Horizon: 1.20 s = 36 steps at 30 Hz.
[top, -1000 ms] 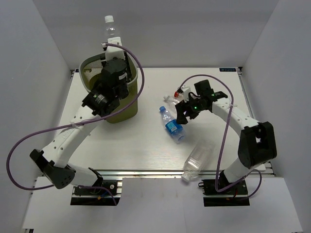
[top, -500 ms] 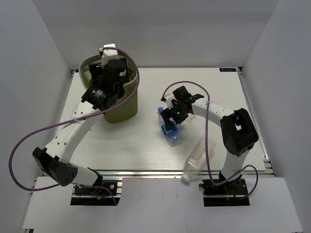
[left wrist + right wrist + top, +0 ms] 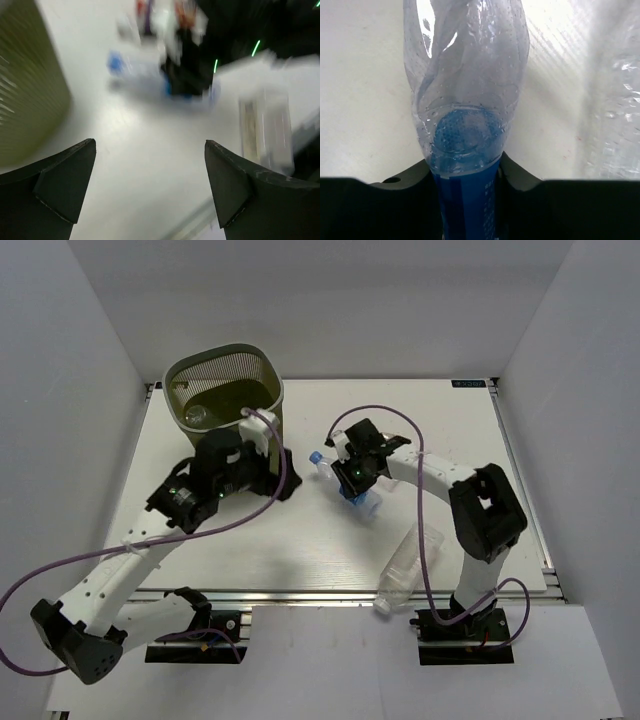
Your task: Put the plastic bottles in the bin
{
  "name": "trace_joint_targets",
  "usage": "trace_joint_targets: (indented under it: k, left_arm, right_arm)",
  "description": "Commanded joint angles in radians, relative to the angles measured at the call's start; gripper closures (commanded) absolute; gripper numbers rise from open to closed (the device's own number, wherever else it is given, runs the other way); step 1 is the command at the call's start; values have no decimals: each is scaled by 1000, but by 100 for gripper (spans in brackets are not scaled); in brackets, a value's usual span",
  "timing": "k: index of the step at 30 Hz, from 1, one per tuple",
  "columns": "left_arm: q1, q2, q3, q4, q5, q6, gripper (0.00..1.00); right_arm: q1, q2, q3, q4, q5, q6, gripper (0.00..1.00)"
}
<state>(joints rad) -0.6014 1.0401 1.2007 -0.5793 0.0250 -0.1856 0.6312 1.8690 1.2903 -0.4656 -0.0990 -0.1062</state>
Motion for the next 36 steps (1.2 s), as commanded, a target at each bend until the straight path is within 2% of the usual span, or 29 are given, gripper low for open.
trace_joint_targets:
  k: [1,5,10,15,16,21,22,24,27,28,29,30,32,36]
  left_arm:
    - [-17,-35,-153,-21,256,-81,1]
    - [-28,-13,-303,1,317,-101,1]
    - [-60,24,-397,111,308,-167,1]
    - [-89,67,-444,220,308,-213,1]
    - [-98,67,-457,220,308,-224,1]
    - [-127,77,-490,251,297,-258,1]
    - [-127,68,-501,251,288,-258,1]
    - [-149,67,-512,251,268,-276,0]
    - [-161,67,-512,260,247,-276,0]
    - [-170,67,-503,260,247,-276,0]
    - [-170,80,-489,286,247,-276,0]
    - [-182,90,-480,295,256,-276,0]
    - [-196,122,-438,309,271,-267,0]
    - [-253,237,-371,360,318,-244,0]
  right_arm:
    - [-16,-179,68,-4,-60,-56,83]
    - [-25,-281,196,25,-68,-110,84]
    - [-21,-269,431,145,-42,-89,82]
    - [-4,-153,633,338,-148,-24,80]
    - [5,-102,726,376,-195,17,80]
    - [48,94,853,579,-315,201,78]
    - [51,111,853,719,-330,223,75]
    - [74,190,901,796,-355,307,71]
    - [105,303,1018,814,-373,368,55]
    - [108,324,1021,823,-380,378,33]
    - [114,331,1020,859,-384,387,23]
    - [122,331,1005,863,-377,378,19]
    - [130,337,1000,861,-363,353,10]
    - [110,291,1009,820,-302,326,10]
